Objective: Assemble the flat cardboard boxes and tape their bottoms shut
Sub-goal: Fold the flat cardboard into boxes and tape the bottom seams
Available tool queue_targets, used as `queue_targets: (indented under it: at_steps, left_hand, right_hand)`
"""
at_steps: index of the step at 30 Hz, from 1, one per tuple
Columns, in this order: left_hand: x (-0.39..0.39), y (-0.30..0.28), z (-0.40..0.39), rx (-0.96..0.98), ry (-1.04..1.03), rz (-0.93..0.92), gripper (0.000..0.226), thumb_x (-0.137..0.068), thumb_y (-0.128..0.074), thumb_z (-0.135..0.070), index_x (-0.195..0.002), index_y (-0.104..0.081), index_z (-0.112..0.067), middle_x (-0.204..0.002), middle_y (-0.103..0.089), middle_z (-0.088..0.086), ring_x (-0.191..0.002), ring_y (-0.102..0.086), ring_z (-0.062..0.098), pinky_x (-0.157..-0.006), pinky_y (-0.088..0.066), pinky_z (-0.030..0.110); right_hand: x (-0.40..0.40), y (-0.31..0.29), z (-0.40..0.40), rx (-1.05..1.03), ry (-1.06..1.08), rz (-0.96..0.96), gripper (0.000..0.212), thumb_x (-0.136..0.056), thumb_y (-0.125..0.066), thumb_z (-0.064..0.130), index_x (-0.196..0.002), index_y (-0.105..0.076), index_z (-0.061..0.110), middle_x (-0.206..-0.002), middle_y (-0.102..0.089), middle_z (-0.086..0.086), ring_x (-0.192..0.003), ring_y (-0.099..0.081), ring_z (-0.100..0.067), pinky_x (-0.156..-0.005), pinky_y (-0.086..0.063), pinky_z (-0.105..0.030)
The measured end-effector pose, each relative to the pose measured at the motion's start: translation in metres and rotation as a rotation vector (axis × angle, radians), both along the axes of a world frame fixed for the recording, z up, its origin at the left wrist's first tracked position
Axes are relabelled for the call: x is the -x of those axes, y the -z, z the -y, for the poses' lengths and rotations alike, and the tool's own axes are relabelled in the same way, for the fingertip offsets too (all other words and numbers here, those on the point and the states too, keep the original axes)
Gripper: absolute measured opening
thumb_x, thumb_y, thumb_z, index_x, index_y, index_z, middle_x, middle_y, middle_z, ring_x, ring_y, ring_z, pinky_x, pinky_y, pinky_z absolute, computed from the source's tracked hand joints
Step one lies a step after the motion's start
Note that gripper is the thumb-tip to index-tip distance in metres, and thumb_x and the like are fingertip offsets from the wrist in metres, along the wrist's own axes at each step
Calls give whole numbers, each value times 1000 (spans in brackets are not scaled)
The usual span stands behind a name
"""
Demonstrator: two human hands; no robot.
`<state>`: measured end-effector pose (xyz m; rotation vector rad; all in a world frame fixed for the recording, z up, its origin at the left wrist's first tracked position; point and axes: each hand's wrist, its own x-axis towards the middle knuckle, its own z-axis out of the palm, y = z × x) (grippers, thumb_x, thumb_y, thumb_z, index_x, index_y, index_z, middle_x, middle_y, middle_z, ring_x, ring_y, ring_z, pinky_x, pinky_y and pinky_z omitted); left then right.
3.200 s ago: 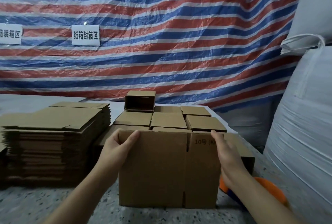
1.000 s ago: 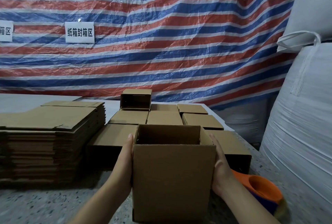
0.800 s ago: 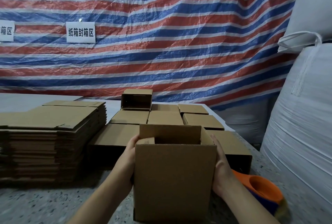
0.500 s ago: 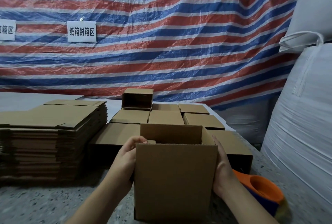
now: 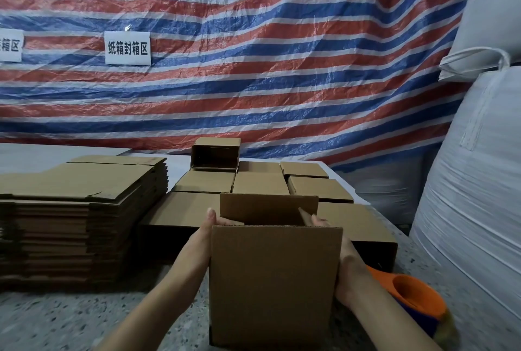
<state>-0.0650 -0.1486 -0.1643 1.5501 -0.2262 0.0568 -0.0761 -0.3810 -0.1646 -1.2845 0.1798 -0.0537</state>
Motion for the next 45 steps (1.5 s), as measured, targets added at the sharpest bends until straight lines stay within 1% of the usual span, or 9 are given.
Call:
queue_targets:
  at_steps: [6, 13, 19, 25, 29, 32, 35, 41, 45]
  left_hand:
    - [-5, 7, -16, -11, 164, 74, 82, -69, -36, -88, -103, -68, -21, -103, -73, 11, -94, -68, 30, -89, -50, 52]
    - [-19, 2, -19, -26, 277, 53, 128, 9, -73, -84, -93, -59, -7, -88, -66, 12, -79, -64, 26, -62, -57, 27]
    - [-39, 16, -31, -120, 241, 75, 92, -44, -68, -91, -105, -71, -22, -100, -75, 5, -97, -68, 26, -101, -44, 61]
    - [-20, 13, -22, -128, 182, 94, 61, -70, -56, -83, -107, -70, -38, -106, -71, -2, -99, -68, 19, -86, -53, 37]
    - [-12, 12, -14, -101, 97, 118, 19, -91, -57, -43, -92, -72, -33, -95, -70, 1, -88, -63, 21, -75, -47, 32]
    - [-10, 10, -13, -90, 89, 94, 19, -96, -54, -29, -89, -71, -30, -99, -67, 6, -83, -61, 20, -72, -45, 33]
    - [-9, 9, -14, -20, 103, 66, 12, -88, -62, -32, -98, -67, -36, -105, -65, 10, -81, -62, 20, -67, -47, 31]
    - [-16, 4, -20, -8, 109, 235, 81, -80, -76, -27, -141, -30, -53, -144, -40, -27, -125, -41, -16, -103, -39, 25]
    - [-14, 1, -22, -92, 24, 309, 83, -77, -79, -32, -140, -30, -56, -120, -59, -29, -100, -54, -22, -78, -45, 10]
  right_hand:
    - [-10, 8, 11, 147, 25, -64, 30, -106, -43, 33, -103, -68, 16, -69, -74, -7, -53, -69, -18, -47, -52, -26]
    - [-11, 7, 8, 142, 39, -91, 31, -104, -45, 35, -96, -68, 16, -66, -73, -6, -51, -68, -18, -46, -51, -25]
    - [-5, 3, 6, 116, 5, -68, 30, -105, -44, 32, -92, -66, 15, -61, -71, -3, -48, -66, -16, -48, -49, -25]
    - [0, 10, 9, 18, -80, 96, 40, -104, -41, 37, -88, -65, 10, -71, -70, -9, -62, -69, -22, -56, -54, -31]
    - [2, 7, 7, -27, -94, 108, 60, -97, -39, 60, -98, -79, 15, -101, -76, -17, -90, -75, -31, -70, -58, -37]
    - [8, 3, 5, -27, -115, 166, 59, -88, -40, 75, -87, -81, 33, -108, -76, -14, -99, -74, -29, -69, -61, -34]
    - [12, 1, 6, 42, -188, 230, 27, -79, -69, 58, -98, -77, 41, -108, -75, -14, -96, -74, -28, -71, -60, -33]
    - [10, -8, 14, 156, -260, 310, 46, -79, -71, 30, -104, -61, 67, -126, -69, 10, -116, -67, -18, -86, -57, -32]
    - [6, -9, 22, 201, -276, 338, 43, -80, -76, 27, -118, -66, 44, -131, -64, 6, -118, -64, -23, -94, -55, -40]
